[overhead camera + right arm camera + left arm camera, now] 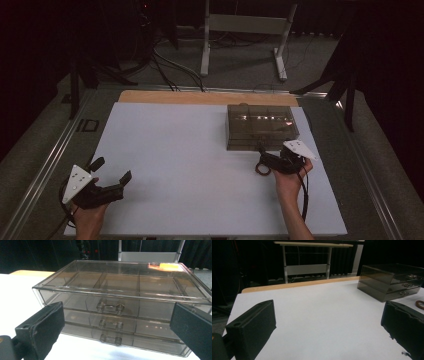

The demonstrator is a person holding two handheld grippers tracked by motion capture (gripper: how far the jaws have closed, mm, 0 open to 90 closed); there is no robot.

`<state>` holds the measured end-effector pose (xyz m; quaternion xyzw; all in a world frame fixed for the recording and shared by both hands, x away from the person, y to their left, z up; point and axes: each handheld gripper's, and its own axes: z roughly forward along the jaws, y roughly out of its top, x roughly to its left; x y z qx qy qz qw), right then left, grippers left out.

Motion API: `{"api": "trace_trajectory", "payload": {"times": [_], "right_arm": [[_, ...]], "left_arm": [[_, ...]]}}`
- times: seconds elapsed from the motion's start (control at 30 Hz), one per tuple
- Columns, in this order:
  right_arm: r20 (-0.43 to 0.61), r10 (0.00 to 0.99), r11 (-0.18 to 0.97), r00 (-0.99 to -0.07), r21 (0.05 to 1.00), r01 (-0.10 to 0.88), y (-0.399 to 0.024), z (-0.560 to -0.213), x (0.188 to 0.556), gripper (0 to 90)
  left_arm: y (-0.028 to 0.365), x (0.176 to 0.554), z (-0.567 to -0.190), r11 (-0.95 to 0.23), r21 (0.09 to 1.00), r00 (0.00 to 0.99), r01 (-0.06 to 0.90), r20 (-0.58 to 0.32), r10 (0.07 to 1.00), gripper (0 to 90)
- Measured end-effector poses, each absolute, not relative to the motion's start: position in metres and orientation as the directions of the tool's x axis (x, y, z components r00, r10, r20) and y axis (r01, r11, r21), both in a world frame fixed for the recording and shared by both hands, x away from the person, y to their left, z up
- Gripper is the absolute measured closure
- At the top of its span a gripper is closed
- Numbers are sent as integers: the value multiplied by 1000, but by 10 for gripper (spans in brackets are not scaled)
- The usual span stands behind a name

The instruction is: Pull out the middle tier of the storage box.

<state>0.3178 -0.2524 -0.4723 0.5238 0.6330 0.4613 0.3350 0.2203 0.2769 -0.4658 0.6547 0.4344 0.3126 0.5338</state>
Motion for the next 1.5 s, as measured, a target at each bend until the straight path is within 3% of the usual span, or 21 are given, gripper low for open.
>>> {"api": "trace_trajectory", "payload": {"times": [1.5], "right_arm": [[24,980,58,-196,913,404,-235,-497,340,0]], "left_arm": [[278,220,-466,-56,970,428,236,-52,902,12]]}}
